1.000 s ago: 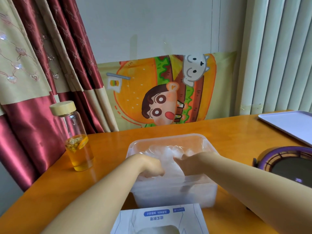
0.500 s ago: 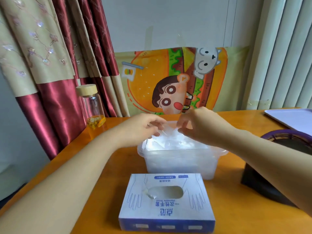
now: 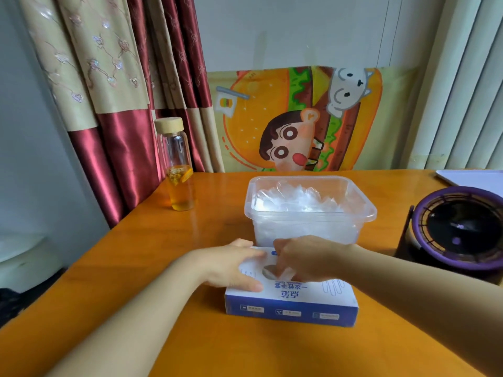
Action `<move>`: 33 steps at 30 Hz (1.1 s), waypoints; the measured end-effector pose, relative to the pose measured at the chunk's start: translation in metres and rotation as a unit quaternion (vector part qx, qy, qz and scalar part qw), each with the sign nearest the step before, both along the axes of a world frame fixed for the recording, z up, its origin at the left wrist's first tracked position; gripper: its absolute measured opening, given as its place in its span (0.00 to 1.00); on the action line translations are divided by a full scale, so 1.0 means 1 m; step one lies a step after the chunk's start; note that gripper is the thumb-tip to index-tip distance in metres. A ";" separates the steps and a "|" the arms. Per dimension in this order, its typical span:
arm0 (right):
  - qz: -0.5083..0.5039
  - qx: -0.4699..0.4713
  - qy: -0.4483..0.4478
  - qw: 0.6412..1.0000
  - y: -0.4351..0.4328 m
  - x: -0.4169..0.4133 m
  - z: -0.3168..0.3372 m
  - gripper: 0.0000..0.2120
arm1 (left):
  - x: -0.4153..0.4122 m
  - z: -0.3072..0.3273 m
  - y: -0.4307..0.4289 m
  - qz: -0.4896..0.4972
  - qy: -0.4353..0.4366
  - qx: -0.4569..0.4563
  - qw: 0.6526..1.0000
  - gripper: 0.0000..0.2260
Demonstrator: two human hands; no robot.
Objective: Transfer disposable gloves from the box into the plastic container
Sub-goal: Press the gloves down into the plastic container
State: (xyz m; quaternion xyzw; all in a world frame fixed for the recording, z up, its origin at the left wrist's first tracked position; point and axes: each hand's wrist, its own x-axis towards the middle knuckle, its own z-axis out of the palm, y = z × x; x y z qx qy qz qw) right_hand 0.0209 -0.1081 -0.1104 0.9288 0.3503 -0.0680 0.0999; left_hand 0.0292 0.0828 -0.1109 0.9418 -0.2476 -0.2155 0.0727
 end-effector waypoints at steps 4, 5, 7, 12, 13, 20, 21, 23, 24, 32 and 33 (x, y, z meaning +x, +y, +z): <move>-0.007 0.055 -0.009 0.998 0.000 -0.005 -0.003 0.12 | -0.004 -0.001 0.000 0.004 -0.007 -0.003 1.000 0.34; -0.011 0.072 -0.012 0.997 -0.001 -0.008 -0.002 0.11 | -0.005 -0.001 0.000 0.008 -0.009 -0.005 1.000 0.34; -0.022 0.104 -0.024 0.994 -0.006 -0.014 0.003 0.10 | -0.008 -0.001 -0.002 0.016 -0.009 -0.008 1.000 0.33; -0.038 0.184 -0.087 0.978 -0.012 -0.027 0.037 0.08 | -0.017 0.003 -0.004 0.027 -0.007 -0.009 1.000 0.33; -0.043 0.198 -0.096 0.975 -0.014 -0.028 0.042 0.08 | -0.019 0.003 -0.004 0.030 -0.008 -0.006 0.999 0.33; -0.072 0.096 -0.021 0.993 -0.007 -0.033 0.010 0.14 | -0.024 0.001 -0.005 0.040 -0.015 -0.019 0.999 0.34; -0.074 0.108 -0.027 0.991 -0.006 -0.032 0.006 0.12 | -0.024 0.001 -0.005 0.041 -0.014 -0.018 0.999 0.33; -0.074 0.133 -0.048 0.987 -0.005 -0.030 0.005 0.10 | -0.024 0.003 -0.005 0.041 -0.010 -0.013 0.999 0.33; -0.073 0.142 -0.057 0.986 -0.006 -0.029 0.008 0.10 | -0.023 0.003 -0.005 0.040 -0.010 -0.010 0.999 0.33; -0.020 0.257 -0.198 0.946 -0.009 -0.029 0.041 0.07 | -0.022 0.005 -0.008 0.028 -0.013 0.010 0.999 0.33; -0.028 0.314 -0.219 0.923 -0.009 -0.029 0.046 0.06 | -0.021 0.004 -0.008 0.027 -0.011 0.014 0.999 0.33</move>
